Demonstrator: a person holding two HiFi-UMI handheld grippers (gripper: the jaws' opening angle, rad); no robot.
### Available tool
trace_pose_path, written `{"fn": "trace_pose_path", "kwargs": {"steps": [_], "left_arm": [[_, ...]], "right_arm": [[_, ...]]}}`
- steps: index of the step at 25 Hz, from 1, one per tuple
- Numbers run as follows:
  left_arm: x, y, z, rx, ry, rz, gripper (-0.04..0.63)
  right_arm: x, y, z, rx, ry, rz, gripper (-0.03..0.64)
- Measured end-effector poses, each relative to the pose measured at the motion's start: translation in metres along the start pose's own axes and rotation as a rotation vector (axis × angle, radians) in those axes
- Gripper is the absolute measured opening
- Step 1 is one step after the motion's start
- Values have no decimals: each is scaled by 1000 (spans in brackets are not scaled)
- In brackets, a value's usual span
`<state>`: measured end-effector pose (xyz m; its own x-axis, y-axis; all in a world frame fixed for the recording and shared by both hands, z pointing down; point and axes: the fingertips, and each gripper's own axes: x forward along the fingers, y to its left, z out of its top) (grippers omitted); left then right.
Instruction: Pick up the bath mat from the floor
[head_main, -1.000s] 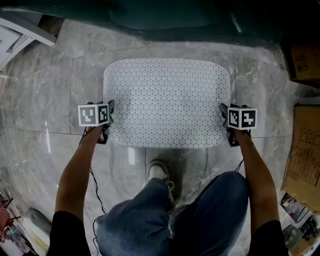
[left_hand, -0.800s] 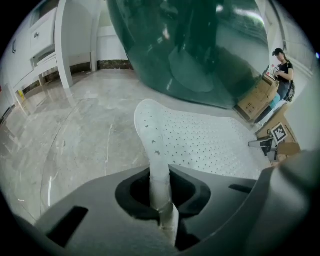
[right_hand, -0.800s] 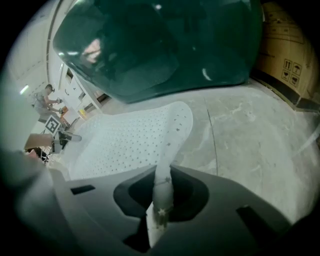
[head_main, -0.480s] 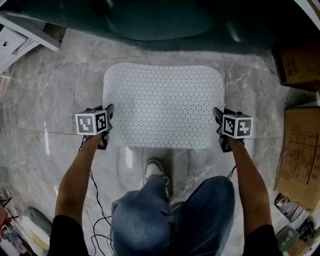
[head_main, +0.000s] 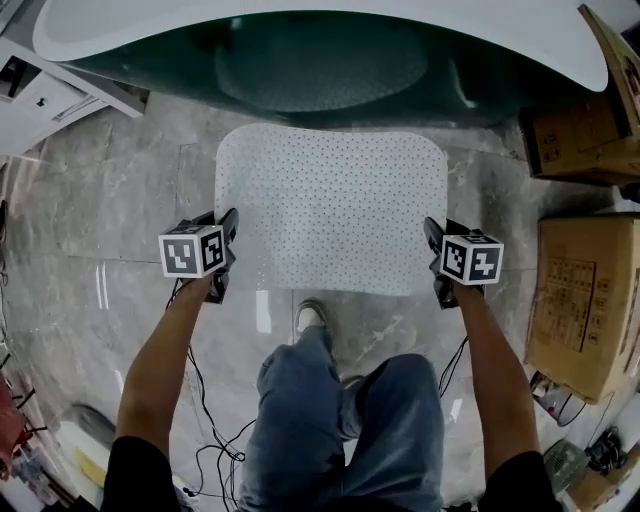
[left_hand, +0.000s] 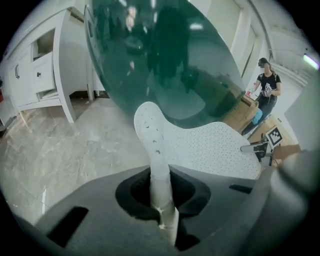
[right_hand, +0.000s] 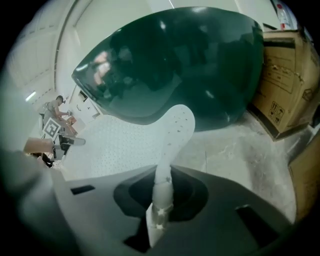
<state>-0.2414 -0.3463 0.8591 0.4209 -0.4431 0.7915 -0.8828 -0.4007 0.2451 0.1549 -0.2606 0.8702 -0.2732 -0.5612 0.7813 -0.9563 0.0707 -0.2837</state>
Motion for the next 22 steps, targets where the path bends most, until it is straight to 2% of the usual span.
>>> {"fn": "trace_pose_path", "kwargs": {"steps": [14,22], "left_arm": [[-187,-68,115,-8,-44,12,34],[-286,-100,165,-31,-80,31,34]], "right_arm": [[-183,62,125,-10,-55,3,29],[-275,92,181,-23,-83,13,29]]}}
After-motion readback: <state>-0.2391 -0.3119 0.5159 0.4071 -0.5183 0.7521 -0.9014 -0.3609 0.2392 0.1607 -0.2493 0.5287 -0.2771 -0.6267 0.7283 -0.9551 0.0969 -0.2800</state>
